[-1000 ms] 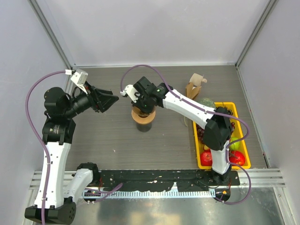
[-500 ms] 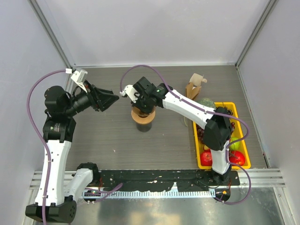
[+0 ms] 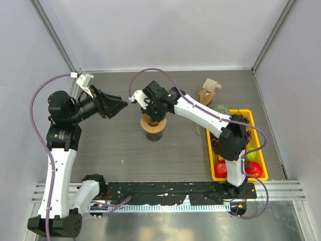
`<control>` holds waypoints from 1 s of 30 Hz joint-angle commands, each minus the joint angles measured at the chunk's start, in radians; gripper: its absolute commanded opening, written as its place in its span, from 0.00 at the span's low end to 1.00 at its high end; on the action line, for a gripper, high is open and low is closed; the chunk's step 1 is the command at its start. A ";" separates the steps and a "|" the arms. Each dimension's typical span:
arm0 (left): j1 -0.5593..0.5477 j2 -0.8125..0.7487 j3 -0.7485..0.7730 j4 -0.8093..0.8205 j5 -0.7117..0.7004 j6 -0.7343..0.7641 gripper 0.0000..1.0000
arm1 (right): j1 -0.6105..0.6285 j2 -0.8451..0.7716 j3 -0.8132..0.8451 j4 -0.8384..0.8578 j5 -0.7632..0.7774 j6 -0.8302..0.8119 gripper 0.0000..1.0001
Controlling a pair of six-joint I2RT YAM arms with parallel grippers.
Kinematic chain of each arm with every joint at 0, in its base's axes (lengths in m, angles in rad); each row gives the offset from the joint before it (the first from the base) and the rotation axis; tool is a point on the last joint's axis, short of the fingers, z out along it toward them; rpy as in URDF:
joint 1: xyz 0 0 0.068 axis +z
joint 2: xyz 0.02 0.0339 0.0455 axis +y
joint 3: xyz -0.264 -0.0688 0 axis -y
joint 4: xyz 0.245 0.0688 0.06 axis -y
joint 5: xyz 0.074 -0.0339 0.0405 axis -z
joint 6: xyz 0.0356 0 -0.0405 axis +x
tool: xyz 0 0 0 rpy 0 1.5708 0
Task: Place the coffee filter in the dripper
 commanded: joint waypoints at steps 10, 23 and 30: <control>0.007 0.030 -0.028 0.107 0.035 -0.076 0.54 | 0.004 -0.028 0.079 -0.047 0.008 -0.011 0.05; 0.007 0.107 -0.114 0.168 0.012 -0.099 0.31 | 0.004 -0.062 0.092 -0.032 0.011 -0.003 0.05; -0.024 0.162 -0.168 0.240 -0.003 -0.111 0.18 | 0.006 -0.062 0.099 -0.033 0.008 0.007 0.05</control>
